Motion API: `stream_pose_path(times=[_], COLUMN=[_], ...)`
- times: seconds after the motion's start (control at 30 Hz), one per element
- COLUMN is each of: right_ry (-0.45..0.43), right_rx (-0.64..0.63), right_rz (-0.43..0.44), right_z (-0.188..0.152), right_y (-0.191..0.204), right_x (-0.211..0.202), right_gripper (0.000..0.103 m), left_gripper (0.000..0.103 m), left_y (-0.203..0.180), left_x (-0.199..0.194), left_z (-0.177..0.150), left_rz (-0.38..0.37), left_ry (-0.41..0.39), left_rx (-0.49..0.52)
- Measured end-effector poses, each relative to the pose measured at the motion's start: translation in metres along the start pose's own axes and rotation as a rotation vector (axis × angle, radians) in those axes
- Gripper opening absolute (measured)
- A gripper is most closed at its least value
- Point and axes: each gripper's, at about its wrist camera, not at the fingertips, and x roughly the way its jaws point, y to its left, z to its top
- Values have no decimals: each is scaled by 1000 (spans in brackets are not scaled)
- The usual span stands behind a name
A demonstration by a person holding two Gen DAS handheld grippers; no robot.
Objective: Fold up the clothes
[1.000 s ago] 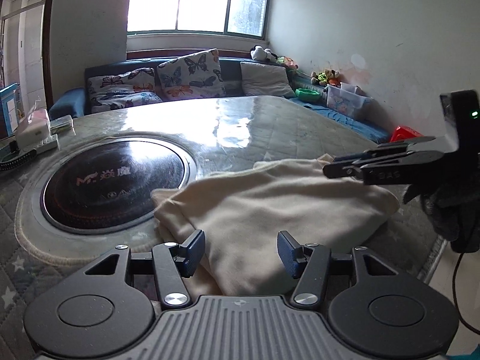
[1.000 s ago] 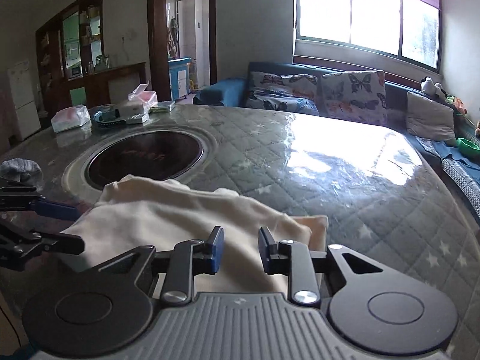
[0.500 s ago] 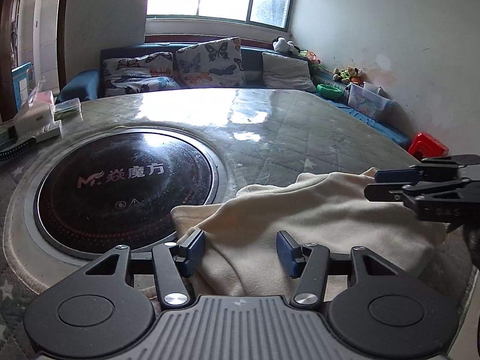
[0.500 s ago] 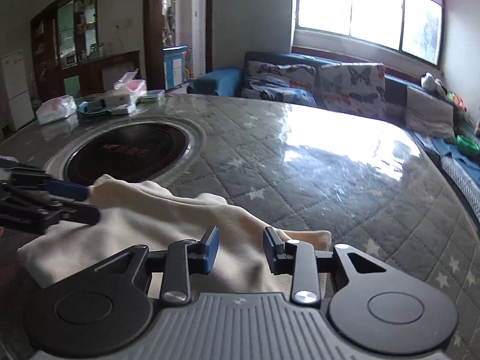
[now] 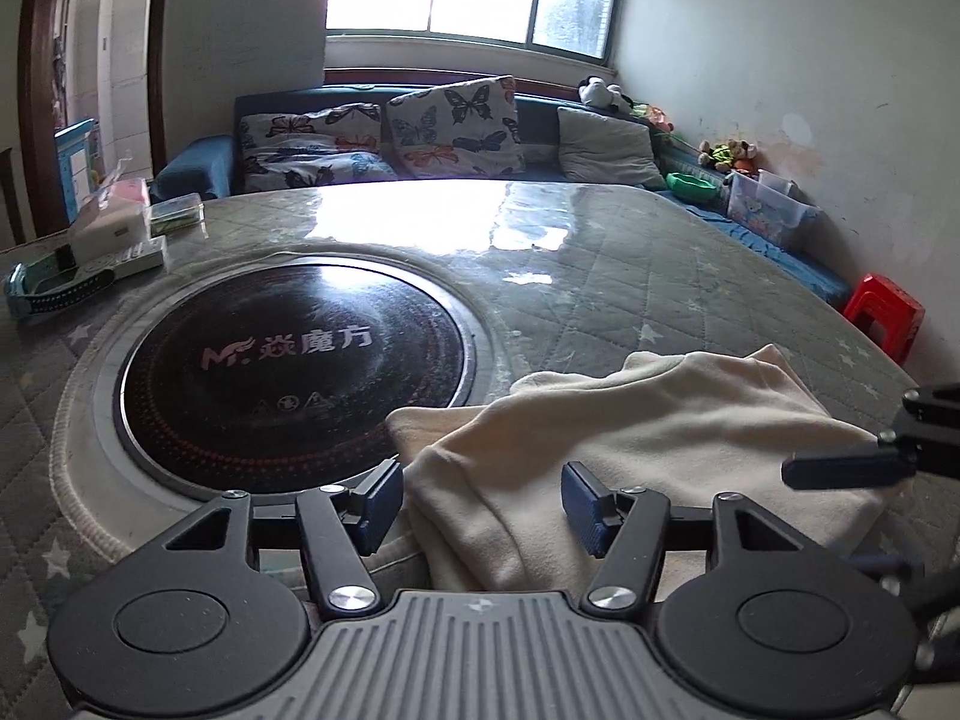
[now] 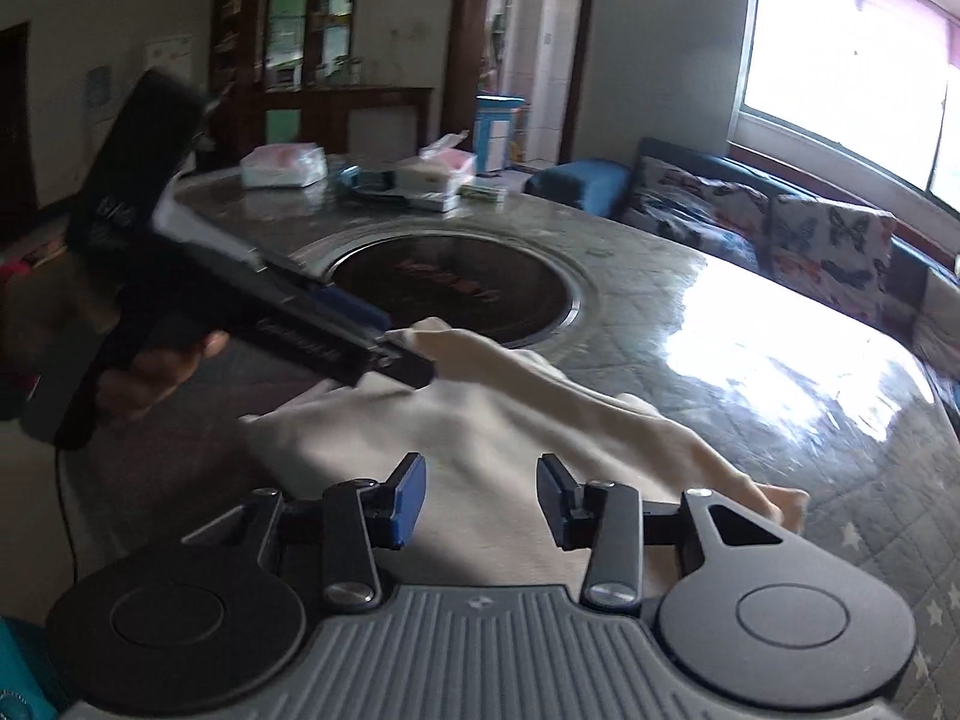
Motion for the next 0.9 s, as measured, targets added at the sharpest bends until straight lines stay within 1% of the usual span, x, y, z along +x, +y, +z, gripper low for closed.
stream_pose_path(times=[0.03,0.07,0.1,0.17,0.27,0.37,0.53,0.63,0.7,0.87,0.9], right_ry=[-4,-8,-11,-17,-12,-1,1,8,15,27,28], right_rx=[-26,-52,-67,-103,-139,-186,-268,-305,-330,-387,-394], right_rz=[5,11,18,44,74,82,74,75,74,65,60], right_z=[1,1,2,5,7,9,9,9,9,4,3], right_y=[6,13,17,27,38,51,68,75,80,90,92], right_x=[0,1,1,4,11,19,28,31,33,37,39], right_gripper=[43,47,48,48,49,49,49,49,48,47,44], left_gripper=[65,67,69,72,79,86,87,87,89,89,89], left_y=[2,3,5,8,14,21,31,35,38,40,40], left_x=[-1,-2,-3,-5,-10,-17,-26,-28,-29,-30,-30], left_z=[-1,-1,-2,-3,-6,-8,-11,-12,-13,-15,-16], left_rz=[7,14,22,37,55,73,93,85,68,35,27], left_ry=[3,5,8,14,15,10,11,21,34,55,60], left_rx=[-7,-13,-19,-33,-66,-110,-152,-195,-235,-316,-333])
